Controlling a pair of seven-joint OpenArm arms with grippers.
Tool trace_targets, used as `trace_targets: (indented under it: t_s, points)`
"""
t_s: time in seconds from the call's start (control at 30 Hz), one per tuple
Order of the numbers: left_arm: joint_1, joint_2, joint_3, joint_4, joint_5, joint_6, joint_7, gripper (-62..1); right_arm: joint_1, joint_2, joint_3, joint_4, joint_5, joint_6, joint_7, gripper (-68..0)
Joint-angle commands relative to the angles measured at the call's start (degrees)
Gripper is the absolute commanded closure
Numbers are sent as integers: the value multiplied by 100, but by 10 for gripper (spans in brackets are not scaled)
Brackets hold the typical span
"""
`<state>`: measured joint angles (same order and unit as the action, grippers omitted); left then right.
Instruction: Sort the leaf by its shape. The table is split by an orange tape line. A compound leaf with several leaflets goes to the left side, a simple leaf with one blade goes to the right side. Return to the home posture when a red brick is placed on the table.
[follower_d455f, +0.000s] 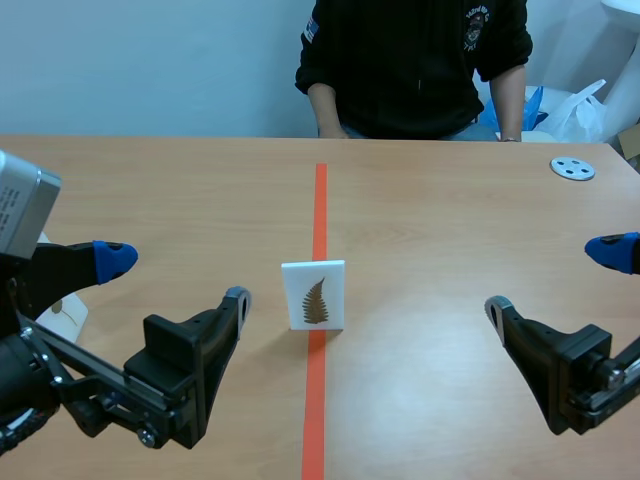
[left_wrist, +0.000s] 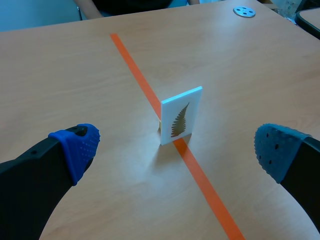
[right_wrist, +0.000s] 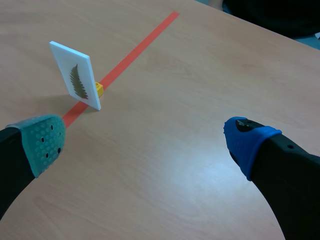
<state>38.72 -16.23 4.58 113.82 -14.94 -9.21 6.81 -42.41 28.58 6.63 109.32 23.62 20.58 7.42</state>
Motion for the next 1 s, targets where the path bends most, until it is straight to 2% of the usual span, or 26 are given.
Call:
trace_targets:
  t_s: [0.0,0.37,0.57,0.8,0.9,0.97]
  points:
    - [28,-15,-20,39,-22,-39,-96,-623,63,31,48,72,59,-2,61,-679]
    - [28,-15,-20,39,-22,-39,-98,-623,66,31,48,72,59,-2,28,-679]
    - [28,-15,-20,39,-22,-39,-98,-623,339,35,-70,-13,63,92,-328,-679]
    - [28,-15,-20,39,-24,-55,-96,-623,1438,44,-903,-1034,59,485,-282,-679]
    - [28,-15,-20,39,-24,-55,-98,-623,1998,39,-1419,-1617,-2,525,-94,-679]
    - [28,-13,-20,39,-24,-55,-98,-623,2371,-2,-1768,-1998,-216,522,83,-679]
